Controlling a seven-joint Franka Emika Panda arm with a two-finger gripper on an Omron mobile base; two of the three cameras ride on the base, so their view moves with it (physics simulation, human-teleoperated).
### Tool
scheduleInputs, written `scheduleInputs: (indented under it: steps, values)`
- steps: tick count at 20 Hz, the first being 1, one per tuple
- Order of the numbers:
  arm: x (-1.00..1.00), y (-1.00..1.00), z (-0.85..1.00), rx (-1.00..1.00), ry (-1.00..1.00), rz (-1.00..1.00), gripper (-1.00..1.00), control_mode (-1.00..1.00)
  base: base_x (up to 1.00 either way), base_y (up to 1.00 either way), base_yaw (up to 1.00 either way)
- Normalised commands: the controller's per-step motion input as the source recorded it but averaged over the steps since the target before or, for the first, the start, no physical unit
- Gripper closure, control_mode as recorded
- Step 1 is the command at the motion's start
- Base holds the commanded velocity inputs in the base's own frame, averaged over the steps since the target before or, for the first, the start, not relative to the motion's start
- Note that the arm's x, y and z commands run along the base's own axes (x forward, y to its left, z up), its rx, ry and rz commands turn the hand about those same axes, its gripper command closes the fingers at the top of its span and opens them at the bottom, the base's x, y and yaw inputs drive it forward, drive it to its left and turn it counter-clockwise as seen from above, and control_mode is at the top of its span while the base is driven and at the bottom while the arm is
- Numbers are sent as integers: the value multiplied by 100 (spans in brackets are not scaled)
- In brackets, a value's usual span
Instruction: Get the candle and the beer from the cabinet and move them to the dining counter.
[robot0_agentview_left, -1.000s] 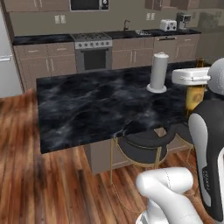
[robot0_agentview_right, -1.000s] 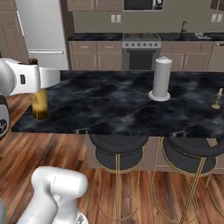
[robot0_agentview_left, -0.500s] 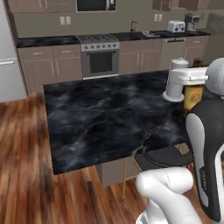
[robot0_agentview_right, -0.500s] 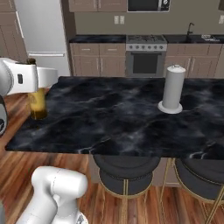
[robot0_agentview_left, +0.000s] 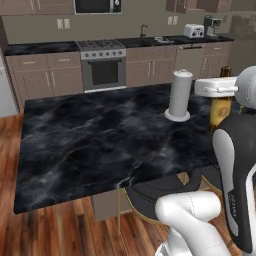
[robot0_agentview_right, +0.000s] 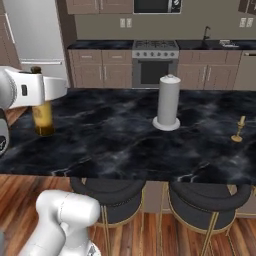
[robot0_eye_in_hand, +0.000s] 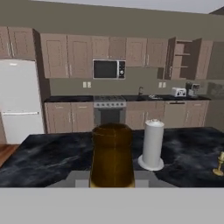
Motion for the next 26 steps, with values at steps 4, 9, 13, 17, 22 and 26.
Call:
scheduleInputs:
  steps: [4,9,13,17,22,26]
  values:
    - [17,-26,0,0,0,1,100,-100,6,-23,0]
    - [38,-76,-45,0,0,26,100,-100,0,0,0]
    - [52,-41,-64,0,4,25,100,-100,0,0,0]
    - [83,-10,-80,0,11,19,100,-100,0,0,0]
    - [95,0,-58,0,17,14,100,-100,0,0,0]
    - [70,0,-58,4,20,16,100,-100,0,0,0]
